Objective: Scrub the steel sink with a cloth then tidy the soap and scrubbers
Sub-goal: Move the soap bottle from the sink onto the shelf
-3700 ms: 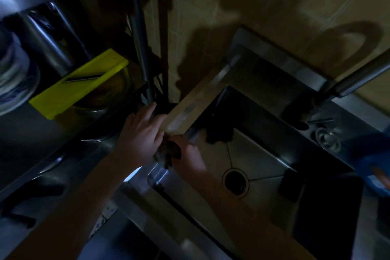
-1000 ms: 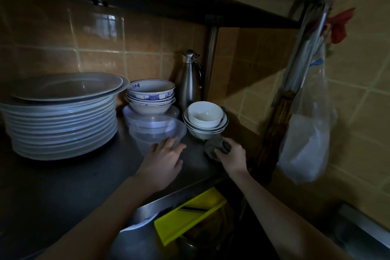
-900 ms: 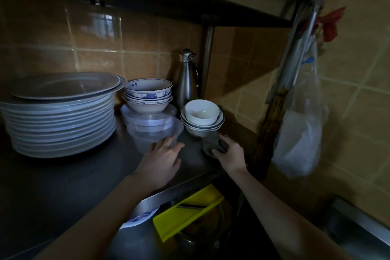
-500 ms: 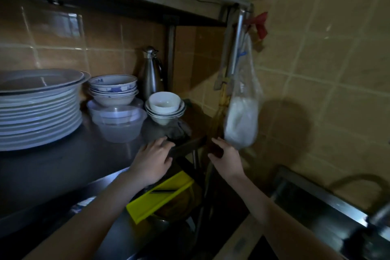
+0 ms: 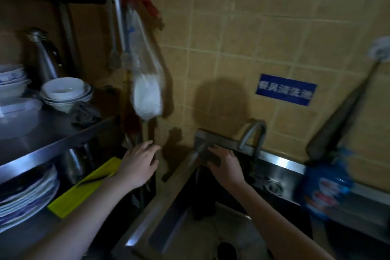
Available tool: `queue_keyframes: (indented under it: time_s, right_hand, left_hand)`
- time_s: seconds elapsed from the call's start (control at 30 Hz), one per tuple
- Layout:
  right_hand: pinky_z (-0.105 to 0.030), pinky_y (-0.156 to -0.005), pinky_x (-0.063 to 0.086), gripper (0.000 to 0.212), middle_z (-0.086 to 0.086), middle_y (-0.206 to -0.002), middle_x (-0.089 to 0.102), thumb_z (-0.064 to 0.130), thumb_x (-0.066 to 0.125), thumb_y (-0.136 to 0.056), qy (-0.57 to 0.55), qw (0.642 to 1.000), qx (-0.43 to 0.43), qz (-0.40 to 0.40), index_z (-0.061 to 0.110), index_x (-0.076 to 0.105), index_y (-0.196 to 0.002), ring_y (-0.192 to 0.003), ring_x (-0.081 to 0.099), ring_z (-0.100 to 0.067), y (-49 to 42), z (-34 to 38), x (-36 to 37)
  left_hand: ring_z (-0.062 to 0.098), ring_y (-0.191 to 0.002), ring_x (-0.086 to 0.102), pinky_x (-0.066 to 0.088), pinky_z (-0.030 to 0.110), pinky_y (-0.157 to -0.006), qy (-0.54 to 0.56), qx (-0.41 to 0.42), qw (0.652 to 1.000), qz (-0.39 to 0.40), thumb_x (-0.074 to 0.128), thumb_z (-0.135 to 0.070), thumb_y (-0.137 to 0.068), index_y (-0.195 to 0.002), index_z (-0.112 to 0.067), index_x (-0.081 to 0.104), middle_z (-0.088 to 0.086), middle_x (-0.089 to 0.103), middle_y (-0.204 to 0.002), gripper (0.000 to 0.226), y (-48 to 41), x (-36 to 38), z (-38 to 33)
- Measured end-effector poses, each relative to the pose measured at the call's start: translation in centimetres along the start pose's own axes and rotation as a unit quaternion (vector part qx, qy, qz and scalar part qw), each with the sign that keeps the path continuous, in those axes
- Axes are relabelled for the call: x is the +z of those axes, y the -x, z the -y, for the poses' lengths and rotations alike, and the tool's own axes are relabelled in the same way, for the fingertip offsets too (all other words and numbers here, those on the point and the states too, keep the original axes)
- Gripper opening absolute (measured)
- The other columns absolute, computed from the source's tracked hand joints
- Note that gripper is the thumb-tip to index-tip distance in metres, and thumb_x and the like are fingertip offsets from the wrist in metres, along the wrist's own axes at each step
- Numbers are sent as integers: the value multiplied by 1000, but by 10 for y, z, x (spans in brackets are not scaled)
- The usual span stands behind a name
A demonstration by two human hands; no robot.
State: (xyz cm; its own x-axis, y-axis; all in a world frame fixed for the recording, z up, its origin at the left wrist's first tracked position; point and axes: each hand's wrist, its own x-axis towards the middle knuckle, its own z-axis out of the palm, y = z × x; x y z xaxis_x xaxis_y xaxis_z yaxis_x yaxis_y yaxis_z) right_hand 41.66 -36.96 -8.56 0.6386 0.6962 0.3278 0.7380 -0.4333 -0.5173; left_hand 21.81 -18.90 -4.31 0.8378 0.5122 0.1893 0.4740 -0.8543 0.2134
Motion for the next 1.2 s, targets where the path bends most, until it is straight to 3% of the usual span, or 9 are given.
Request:
queue_keyframes:
  time_s: [0.3,0.6,0.73,0.8,0.87,0.97,1.07,1.2]
  right_hand:
    - [-36,-111,36,48,8,-143,46,27,60,-87,55,992,96,-57,33,49,-133,-132,40,-12,78,-104,-93]
    - [-34,-107,39,48,7,-139,50,21,61,-86,39,972,201,-111,33,48,-131,-128,44,-11,122,-172,-140]
    - [-36,-94,51,43,5,-125,58,26,64,-85,16,954,259,-149,35,53,-125,-112,56,-11,134,-197,-147]
    - [-24,-81,54,37,11,-115,60,31,64,-85,3,947,281,-158,38,54,-119,-101,60,-4,141,-207,-148]
    - [-16,-79,50,36,13,-113,62,29,65,-84,5,939,294,-177,37,56,-117,-99,59,-1,145,-216,-149]
    - [-33,-90,52,42,7,-119,64,20,67,-81,-6,927,315,-205,32,58,-120,-107,59,-11,148,-228,-150]
    - [-41,-88,54,48,4,-117,65,14,67,-81,-49,915,343,-207,34,56,-122,-102,63,-16,152,-239,-152]
    - [-19,-92,43,49,2,-123,63,15,72,-79,-53,901,353,-246,23,58,-125,-105,51,2,153,-262,-159]
  left_hand:
    - [20,-129,40,41,33,-98,55,63,996,10,44,-34,-95,-137,-27,37,-6,30,-146,43,-18,40,-129]
    - [19,-134,34,36,37,-106,115,163,979,42,47,-30,-94,-136,-26,41,-4,29,-148,42,-57,80,-217]
    - [16,-130,38,38,34,-102,113,203,972,49,47,-31,-94,-135,-28,41,-7,32,-146,41,-81,101,-246]
    - [17,-129,40,38,35,-101,121,226,965,53,49,-29,-93,-133,-28,43,-7,35,-144,40,-95,113,-257]
    - [17,-126,43,38,34,-99,144,246,957,51,52,-26,-92,-130,-27,46,-6,40,-139,39,-106,125,-269]
    - [16,-123,45,38,31,-98,173,264,946,71,52,-25,-91,-130,-27,45,-7,42,-136,39,-115,144,-288]
    - [16,-116,50,40,29,-93,187,283,936,92,52,-25,-91,-130,-27,44,-7,43,-135,40,-121,161,-306]
    - [17,-122,46,39,31,-96,234,278,923,126,52,-25,-91,-131,-28,43,-4,44,-135,41,-135,180,-331]
